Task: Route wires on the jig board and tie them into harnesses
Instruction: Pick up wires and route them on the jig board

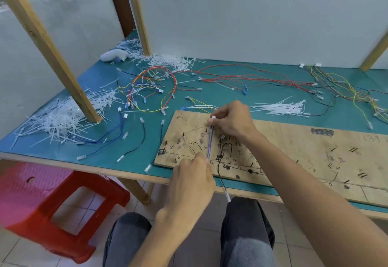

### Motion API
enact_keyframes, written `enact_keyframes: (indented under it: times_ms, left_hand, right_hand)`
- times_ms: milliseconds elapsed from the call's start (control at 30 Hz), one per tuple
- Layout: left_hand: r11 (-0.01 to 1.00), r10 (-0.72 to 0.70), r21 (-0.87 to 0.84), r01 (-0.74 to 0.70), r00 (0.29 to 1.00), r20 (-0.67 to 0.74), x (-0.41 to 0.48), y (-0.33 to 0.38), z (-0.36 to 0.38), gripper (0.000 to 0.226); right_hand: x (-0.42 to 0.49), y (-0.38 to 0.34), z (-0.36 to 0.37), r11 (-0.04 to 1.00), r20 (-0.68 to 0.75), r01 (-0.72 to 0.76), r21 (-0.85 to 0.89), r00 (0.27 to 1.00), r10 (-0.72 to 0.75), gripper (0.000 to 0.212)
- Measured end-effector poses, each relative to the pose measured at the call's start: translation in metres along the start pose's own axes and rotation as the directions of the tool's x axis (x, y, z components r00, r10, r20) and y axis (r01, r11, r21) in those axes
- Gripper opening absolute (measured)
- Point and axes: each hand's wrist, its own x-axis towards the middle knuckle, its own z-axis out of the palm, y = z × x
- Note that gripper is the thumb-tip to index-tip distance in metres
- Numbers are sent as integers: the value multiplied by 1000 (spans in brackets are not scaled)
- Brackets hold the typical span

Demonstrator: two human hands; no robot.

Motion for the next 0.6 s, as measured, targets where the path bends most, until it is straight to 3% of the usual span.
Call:
enact_keyframes:
  times_ms: [133, 300, 367, 433, 533, 600]
  left_hand:
    - [999, 1, 51, -5, 997, 77, 5, -5, -9, 28]
    - [984, -37, 177, 9, 987, 157, 0, -11, -21, 29]
    - [975, -38, 223, -7, 980, 196, 0, -14, -21, 28]
    - [972, -37, 234, -18, 973, 228, 2, -18, -23, 30]
    - [971, -44, 240, -19, 966, 256, 6, -24, -27, 32]
    - [978, -57, 207, 2, 964, 261, 11, -31, -34, 33]
  right_hand:
    - [1, 2, 1, 1000, 37, -29, 5, 999, 28, 23]
    - [-2, -5, -3, 972, 118, 87, -217, 991, -63, 20]
    - [-16, -8, -2, 909, 95, 185, -372, 982, -161, 25]
    - [-42, -10, 0, 820, 100, 372, -436, 925, -366, 25]
    - [-90, -6, 9, 720, 240, 580, -380, 814, -529, 18]
    - [-107, 0, 14, 751, 224, 574, -326, 819, -528, 14]
